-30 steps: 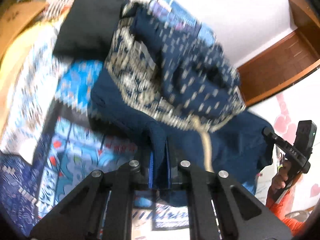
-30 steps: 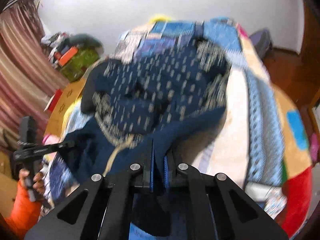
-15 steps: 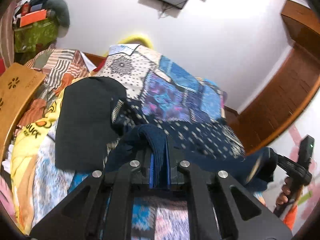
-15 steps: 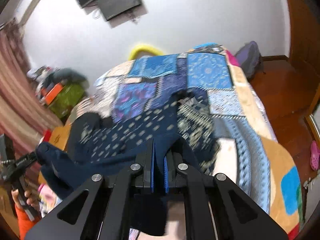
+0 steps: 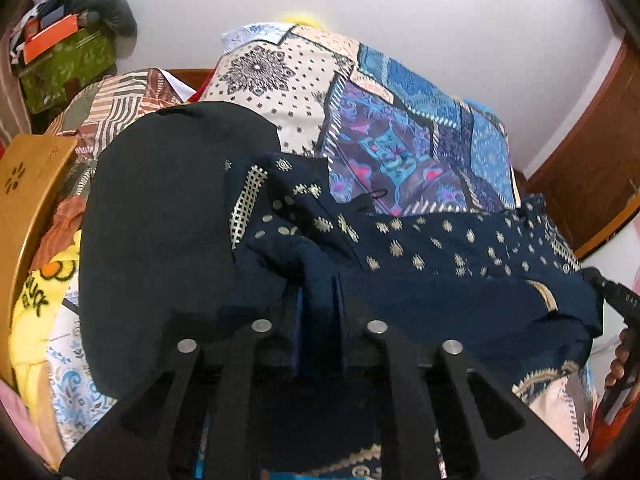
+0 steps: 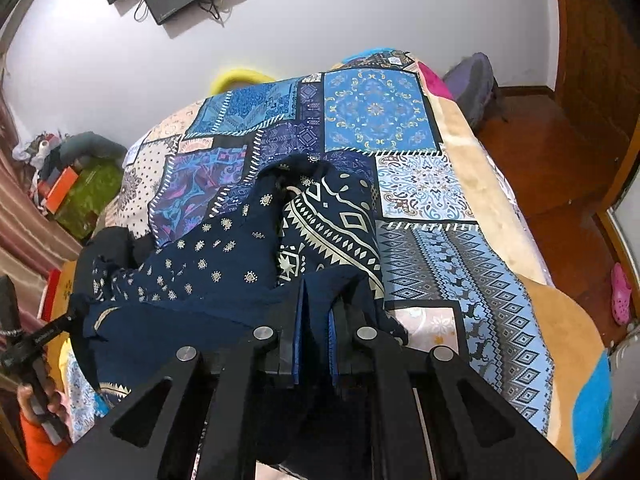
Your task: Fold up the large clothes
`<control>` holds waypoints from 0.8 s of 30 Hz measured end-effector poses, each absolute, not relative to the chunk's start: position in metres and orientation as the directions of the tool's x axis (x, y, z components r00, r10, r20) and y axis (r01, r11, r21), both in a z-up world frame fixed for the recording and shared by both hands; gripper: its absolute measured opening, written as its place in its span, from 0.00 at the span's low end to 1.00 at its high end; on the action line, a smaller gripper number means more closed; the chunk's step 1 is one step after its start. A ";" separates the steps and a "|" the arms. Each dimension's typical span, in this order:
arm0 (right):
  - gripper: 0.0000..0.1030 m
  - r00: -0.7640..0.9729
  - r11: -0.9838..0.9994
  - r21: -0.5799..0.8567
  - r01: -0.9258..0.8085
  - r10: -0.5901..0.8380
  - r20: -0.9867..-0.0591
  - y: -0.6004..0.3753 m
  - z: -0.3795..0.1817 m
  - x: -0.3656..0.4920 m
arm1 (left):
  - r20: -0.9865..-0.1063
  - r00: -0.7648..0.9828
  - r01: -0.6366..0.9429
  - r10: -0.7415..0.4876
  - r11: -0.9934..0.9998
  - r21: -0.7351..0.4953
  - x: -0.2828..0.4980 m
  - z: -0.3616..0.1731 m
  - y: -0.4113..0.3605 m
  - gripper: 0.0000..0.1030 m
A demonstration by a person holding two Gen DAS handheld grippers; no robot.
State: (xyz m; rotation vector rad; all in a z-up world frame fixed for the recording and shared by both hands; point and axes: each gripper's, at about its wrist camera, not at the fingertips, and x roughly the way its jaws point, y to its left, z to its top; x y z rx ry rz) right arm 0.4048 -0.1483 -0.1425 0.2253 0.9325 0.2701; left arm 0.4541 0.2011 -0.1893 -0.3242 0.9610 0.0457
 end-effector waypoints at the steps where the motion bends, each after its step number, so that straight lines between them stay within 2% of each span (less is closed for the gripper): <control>1: 0.10 0.565 0.946 0.294 -0.134 0.316 -0.762 -0.146 -0.140 0.405 | -0.820 0.561 -0.179 -0.112 0.951 -0.252 0.453 -0.185 0.200 0.21; 3: 0.10 0.567 0.952 0.262 -0.155 0.303 -0.766 -0.142 -0.132 0.400 | -0.823 0.556 -0.179 -0.117 0.950 -0.255 0.450 -0.177 0.199 0.40; 6: 0.12 0.574 0.954 0.238 -0.184 0.301 -0.762 -0.139 -0.118 0.390 | -0.796 0.597 -0.177 -0.102 0.951 -0.255 0.433 -0.152 0.195 0.55; 8: 0.18 0.577 0.955 0.217 -0.200 0.294 -0.762 -0.137 -0.108 0.381 | -0.784 0.612 -0.170 -0.103 0.951 -0.257 0.425 -0.140 0.193 0.58; 9: 0.21 0.585 0.958 0.201 -0.206 0.285 -0.759 -0.136 -0.103 0.375 | -0.777 0.620 -0.162 -0.110 0.951 -0.263 0.418 -0.132 0.191 0.59; 11: 0.43 0.618 0.963 0.166 -0.212 0.264 -0.740 -0.137 -0.092 0.363 | -0.770 0.628 -0.141 -0.111 0.957 -0.254 0.408 -0.121 0.185 0.61; 13: 0.56 0.666 0.967 0.141 -0.214 0.250 -0.703 -0.141 -0.078 0.347 | -0.772 0.627 -0.122 -0.106 0.965 -0.232 0.401 -0.115 0.179 0.64; 17: 0.58 0.672 0.963 0.133 -0.235 0.260 -0.693 -0.144 -0.068 0.331 | -0.788 0.606 -0.075 -0.106 0.979 -0.190 0.385 -0.114 0.160 0.64; 24: 0.58 0.558 0.935 0.140 -0.325 0.309 -0.770 -0.134 -0.096 0.315 | -0.846 0.519 0.022 -0.125 0.991 -0.133 0.375 -0.144 0.122 0.65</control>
